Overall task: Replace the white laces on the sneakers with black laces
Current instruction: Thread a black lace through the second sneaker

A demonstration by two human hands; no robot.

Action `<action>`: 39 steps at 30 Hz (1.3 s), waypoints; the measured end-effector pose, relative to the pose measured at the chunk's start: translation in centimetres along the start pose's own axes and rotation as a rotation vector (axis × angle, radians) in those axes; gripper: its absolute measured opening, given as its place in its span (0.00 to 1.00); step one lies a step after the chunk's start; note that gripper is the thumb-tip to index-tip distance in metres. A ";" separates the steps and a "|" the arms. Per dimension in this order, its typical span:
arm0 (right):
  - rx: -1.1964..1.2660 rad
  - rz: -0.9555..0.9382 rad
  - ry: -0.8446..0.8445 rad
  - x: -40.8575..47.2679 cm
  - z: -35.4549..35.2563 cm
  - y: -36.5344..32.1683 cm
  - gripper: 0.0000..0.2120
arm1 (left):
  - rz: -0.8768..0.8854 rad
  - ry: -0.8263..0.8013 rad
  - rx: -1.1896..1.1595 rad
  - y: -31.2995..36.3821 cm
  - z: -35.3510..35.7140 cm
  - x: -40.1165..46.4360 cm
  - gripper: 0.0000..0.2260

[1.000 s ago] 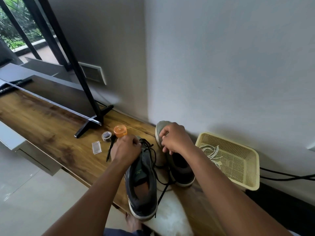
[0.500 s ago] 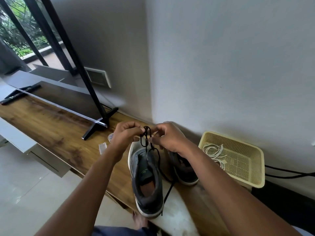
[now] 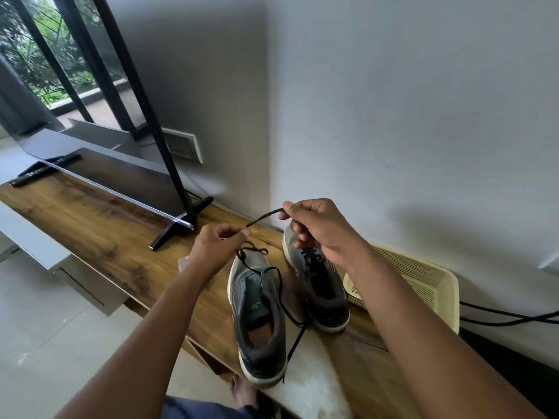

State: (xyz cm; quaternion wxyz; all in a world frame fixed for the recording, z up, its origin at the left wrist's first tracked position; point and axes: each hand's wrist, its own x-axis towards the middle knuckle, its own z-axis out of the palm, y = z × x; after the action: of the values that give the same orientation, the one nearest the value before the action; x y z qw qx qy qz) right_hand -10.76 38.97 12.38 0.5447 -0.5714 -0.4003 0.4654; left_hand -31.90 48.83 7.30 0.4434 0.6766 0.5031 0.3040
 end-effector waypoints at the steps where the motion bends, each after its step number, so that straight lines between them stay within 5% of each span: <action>1: -0.028 -0.013 0.022 -0.1 0.0 -0.3 0.09 | 0.003 0.025 -0.042 0.2 0.0 -0.1 0.03; 4: -0.029 -0.064 0.098 -0.2 0.2 -0.8 0.05 | 0.056 0.029 -0.136 0.6 0.0 -0.2 0.13; 8: 0.249 -0.092 -0.036 -0.5 0.6 -1.3 0.10 | 0.090 -0.307 -0.235 1.0 0.1 -0.7 0.34; 11: 0.300 -0.037 -0.136 0.0 1.2 -0.8 0.20 | 0.139 -0.209 0.135 0.4 0.0 -0.8 0.24; 15: -0.252 -0.065 -0.030 0.5 2.1 1.2 0.10 | -0.058 -0.116 0.410 -1.7 -0.8 -0.5 0.02; 18: -0.676 -0.195 0.025 0.7 3.1 3.3 0.06 | -0.222 -0.261 0.460 -2.5 -0.6 -0.8 0.16; 20: -0.821 -0.257 0.028 0.9 4.0 4.3 0.07 | -0.231 -0.326 0.579 -2.4 0.0 -1.1 0.17; 27: -0.709 -0.199 -0.064 1.0 6.3 7.9 0.10 | -0.072 -0.132 0.919 -2.0 2.9 -2.4 0.12; 30: -0.717 -0.198 -0.052 1.2 6.8 9.5 0.02 | 0.001 -0.070 0.921 -2.1 3.5 -2.9 0.07; 39: -0.785 -0.176 0.010 1.5 6.8 11.7 0.02 | -0.081 -0.146 0.740 -3.9 2.3 -1.7 0.03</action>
State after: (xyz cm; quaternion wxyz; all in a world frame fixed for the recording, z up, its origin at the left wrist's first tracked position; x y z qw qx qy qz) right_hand -17.57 41.08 0.74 0.3247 -0.7018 -0.5924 0.2260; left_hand -32.08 46.91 2.84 0.2153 0.7905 0.5723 0.0352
